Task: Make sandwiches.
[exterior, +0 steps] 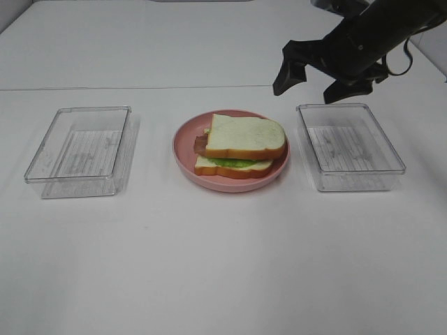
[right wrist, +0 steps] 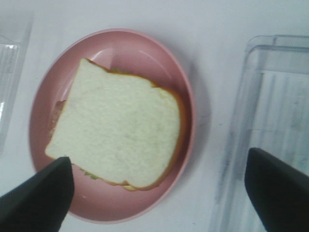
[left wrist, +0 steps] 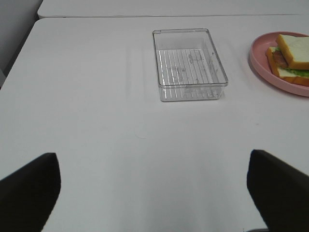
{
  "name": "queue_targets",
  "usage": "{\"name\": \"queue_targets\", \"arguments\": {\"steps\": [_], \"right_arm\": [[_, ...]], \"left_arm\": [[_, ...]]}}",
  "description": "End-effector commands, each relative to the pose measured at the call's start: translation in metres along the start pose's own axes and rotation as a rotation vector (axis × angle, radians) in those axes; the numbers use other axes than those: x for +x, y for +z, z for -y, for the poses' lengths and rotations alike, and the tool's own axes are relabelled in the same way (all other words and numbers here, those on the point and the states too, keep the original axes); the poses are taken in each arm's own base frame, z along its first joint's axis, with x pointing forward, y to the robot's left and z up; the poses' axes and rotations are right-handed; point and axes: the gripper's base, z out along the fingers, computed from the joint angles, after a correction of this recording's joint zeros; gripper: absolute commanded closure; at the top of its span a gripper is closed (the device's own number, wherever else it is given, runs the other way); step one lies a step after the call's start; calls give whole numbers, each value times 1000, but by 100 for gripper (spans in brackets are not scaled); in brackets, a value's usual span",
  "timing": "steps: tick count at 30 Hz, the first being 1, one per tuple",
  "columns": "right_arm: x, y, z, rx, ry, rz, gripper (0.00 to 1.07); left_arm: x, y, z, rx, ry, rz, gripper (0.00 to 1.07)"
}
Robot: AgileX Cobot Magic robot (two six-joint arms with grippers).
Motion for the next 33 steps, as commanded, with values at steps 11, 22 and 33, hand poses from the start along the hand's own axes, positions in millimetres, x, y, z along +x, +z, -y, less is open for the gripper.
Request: {"name": "queue_targets", "arguments": {"steps": [11, 22, 33], "right_arm": [[-13, -66, 72, 167, 61, 13, 21], [48, -129, 47, 238, 32, -13, 21], [171, -215, -1, 246, -1, 209, 21]], "left_arm": [[1, -2, 1, 5, -12, 32, 9], [1, -2, 1, 5, -12, 32, 9], [1, -2, 1, 5, -12, 32, 9]]}}
